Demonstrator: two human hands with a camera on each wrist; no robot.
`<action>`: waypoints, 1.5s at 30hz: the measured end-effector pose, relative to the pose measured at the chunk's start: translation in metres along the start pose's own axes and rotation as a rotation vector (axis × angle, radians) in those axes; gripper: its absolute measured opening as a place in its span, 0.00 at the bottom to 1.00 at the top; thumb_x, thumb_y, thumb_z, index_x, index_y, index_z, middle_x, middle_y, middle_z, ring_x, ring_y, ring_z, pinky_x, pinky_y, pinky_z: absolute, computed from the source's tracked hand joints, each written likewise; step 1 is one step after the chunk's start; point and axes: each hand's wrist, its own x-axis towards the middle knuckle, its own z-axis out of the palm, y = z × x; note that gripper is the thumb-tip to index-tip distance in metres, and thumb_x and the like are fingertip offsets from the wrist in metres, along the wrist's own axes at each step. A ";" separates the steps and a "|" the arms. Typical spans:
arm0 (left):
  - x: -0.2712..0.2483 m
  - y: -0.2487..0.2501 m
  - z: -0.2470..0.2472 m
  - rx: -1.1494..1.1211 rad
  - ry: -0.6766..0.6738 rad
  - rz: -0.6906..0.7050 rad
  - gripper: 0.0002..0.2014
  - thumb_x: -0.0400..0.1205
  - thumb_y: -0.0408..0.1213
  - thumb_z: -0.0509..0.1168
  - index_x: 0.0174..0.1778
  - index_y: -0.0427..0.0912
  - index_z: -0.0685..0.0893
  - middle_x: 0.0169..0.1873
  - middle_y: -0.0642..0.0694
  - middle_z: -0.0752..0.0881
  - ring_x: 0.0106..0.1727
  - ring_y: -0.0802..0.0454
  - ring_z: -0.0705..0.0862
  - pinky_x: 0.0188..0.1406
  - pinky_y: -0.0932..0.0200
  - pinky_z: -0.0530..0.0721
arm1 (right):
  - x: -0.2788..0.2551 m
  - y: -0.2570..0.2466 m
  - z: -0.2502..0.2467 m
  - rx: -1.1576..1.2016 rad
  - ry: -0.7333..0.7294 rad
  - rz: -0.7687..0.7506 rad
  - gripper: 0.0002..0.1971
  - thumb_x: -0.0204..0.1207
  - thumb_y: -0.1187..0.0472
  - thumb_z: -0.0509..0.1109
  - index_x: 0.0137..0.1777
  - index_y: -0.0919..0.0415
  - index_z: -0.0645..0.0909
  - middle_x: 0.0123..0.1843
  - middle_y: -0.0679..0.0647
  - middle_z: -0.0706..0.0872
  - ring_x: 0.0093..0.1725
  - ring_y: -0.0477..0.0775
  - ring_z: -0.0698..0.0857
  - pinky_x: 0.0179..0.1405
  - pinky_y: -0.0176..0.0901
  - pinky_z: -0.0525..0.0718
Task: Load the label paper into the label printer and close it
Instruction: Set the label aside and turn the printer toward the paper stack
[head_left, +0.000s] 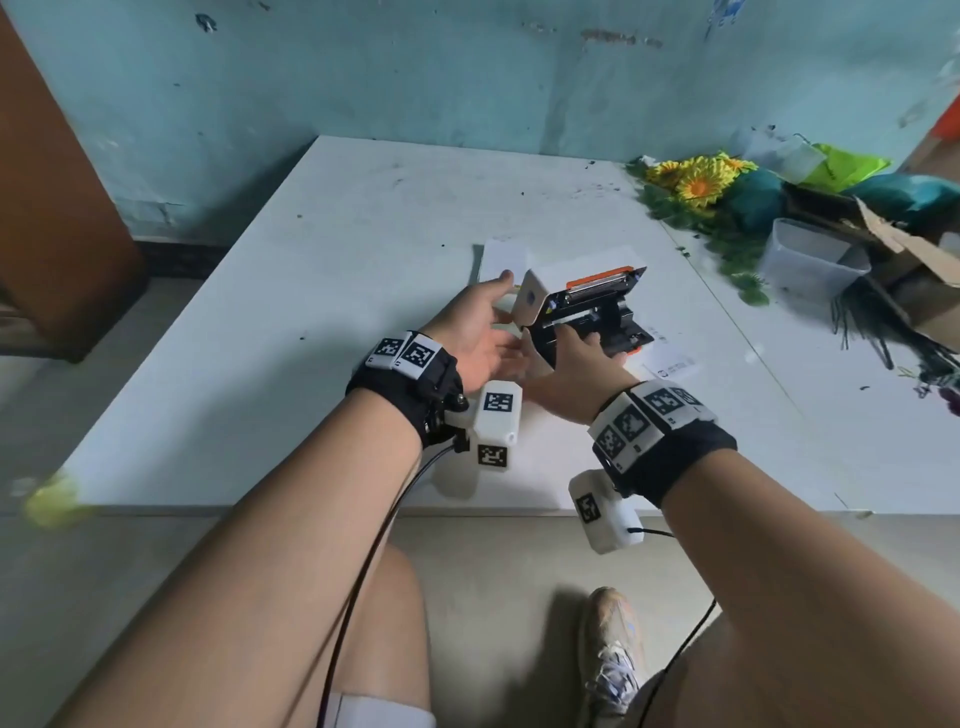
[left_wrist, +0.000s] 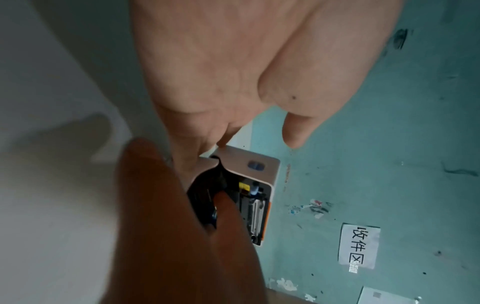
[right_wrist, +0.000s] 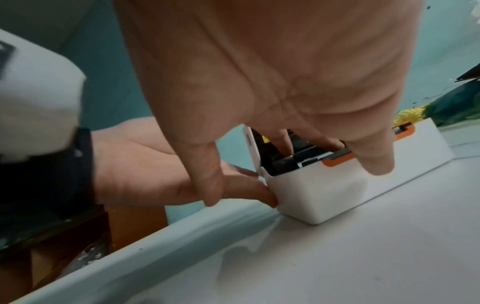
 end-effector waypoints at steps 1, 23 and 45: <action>0.003 -0.002 0.002 0.028 -0.015 -0.007 0.35 0.92 0.60 0.63 0.83 0.33 0.73 0.56 0.28 0.88 0.42 0.40 0.86 0.34 0.52 0.89 | 0.003 0.002 -0.001 0.024 0.036 0.031 0.37 0.82 0.33 0.66 0.84 0.53 0.69 0.83 0.68 0.71 0.85 0.76 0.67 0.87 0.71 0.63; 0.059 0.046 -0.038 -0.101 0.263 0.055 0.14 0.93 0.46 0.57 0.56 0.42 0.84 0.64 0.38 0.90 0.57 0.37 0.88 0.54 0.46 0.83 | 0.053 -0.043 -0.002 0.751 0.159 -0.060 0.26 0.82 0.61 0.70 0.81 0.59 0.78 0.68 0.57 0.89 0.66 0.60 0.89 0.68 0.55 0.88; 0.106 0.061 -0.066 -0.034 0.222 -0.168 0.25 0.93 0.47 0.61 0.79 0.32 0.74 0.70 0.27 0.87 0.48 0.34 0.92 0.38 0.43 0.84 | 0.166 -0.075 0.006 -0.027 -0.091 -0.122 0.21 0.89 0.63 0.60 0.78 0.70 0.79 0.79 0.72 0.80 0.79 0.75 0.79 0.77 0.65 0.78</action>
